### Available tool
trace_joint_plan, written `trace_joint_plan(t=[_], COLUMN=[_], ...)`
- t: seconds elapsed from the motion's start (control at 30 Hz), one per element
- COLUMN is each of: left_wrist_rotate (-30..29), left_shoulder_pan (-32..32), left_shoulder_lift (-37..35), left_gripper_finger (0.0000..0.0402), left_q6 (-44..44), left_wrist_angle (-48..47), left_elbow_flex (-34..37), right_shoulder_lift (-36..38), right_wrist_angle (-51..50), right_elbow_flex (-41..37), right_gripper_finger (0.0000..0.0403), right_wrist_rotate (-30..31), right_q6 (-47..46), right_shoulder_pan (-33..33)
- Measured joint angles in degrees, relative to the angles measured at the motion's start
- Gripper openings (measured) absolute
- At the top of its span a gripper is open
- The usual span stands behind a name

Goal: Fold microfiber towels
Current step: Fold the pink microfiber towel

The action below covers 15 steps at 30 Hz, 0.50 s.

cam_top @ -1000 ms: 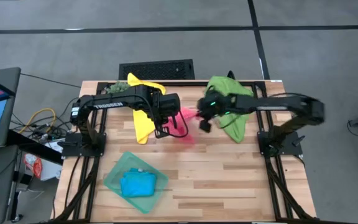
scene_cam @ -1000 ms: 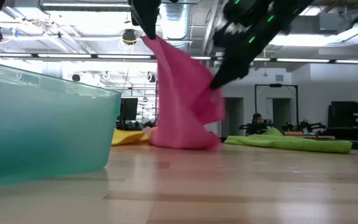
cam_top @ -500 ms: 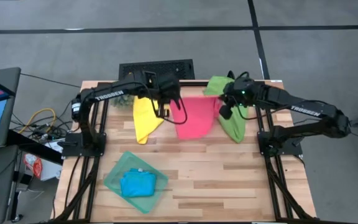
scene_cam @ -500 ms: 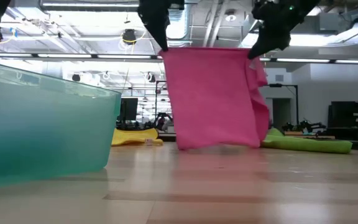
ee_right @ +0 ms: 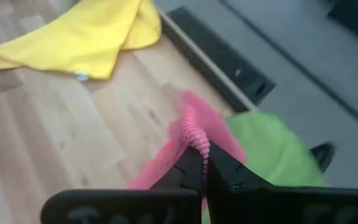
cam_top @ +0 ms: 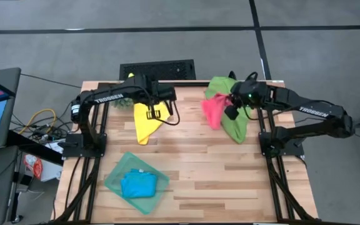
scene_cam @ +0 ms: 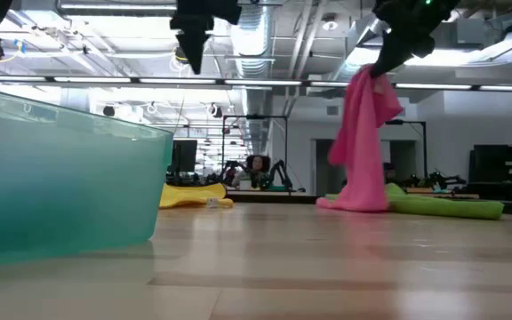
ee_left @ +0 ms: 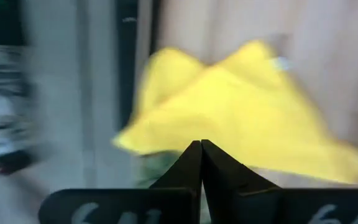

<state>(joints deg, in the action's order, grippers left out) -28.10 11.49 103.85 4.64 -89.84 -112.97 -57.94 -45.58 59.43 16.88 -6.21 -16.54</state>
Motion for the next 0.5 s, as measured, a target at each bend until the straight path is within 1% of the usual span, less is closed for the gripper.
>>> trace_joint_plan(t=[0.07, 0.13, 0.17, 0.23, 0.3, 0.37, 0.43, 0.5], left_wrist_rotate=[7.4, 15.0, 18.7, 23.9, 27.1, 29.2, 30.7, 33.7], left_shoulder_pan=[-1.1, -2.0, -2.3, -2.5, -2.2, -1.5, -0.9, -0.2], left_shoulder_lift=[0.0, 0.0, 0.0, 0.2, 1.0, 1.9, 3.5, 5.2], left_gripper_finger=[0.0001, 0.0001, 0.0001, 0.0000, 0.0006, 0.0021, 0.0043, 0.0071], left_q6=[-2.4, -2.3, -0.7, 2.7, 5.9, 8.4, 8.8, 8.2], left_wrist_angle=[4.1, 13.9, 19.0, 29.4, 40.1, 44.9, 51.5, 52.6], left_elbow_flex=[0.3, 1.7, 2.3, 4.0, 6.1, 8.5, 10.5, 12.2], right_shoulder_lift=[0.0, -0.2, -0.4, -0.6, -0.7, -0.9, -0.9, -0.9], right_wrist_angle=[-2.6, -4.2, -4.7, -5.3, -5.3, -5.4, -5.7, -6.0], right_elbow_flex=[0.0, 0.0, 0.0, 0.0, 0.0, 0.0, 0.0, 0.0], right_gripper_finger=[0.0026, 0.0024, 0.0022, 0.0019, 0.0018, 0.0019, 0.0024, 0.0027], right_wrist_rotate=[-0.2, -0.4, -0.5, -0.5, -0.3, -0.5, -0.5, -0.5], right_q6=[-2.3, -3.3, -3.8, -4.5, -5.1, -6.4, -7.5, -8.7], right_shoulder_pan=[2.4, 4.4, 5.3, 7.0, 8.2, 9.6, 10.5, 11.4])
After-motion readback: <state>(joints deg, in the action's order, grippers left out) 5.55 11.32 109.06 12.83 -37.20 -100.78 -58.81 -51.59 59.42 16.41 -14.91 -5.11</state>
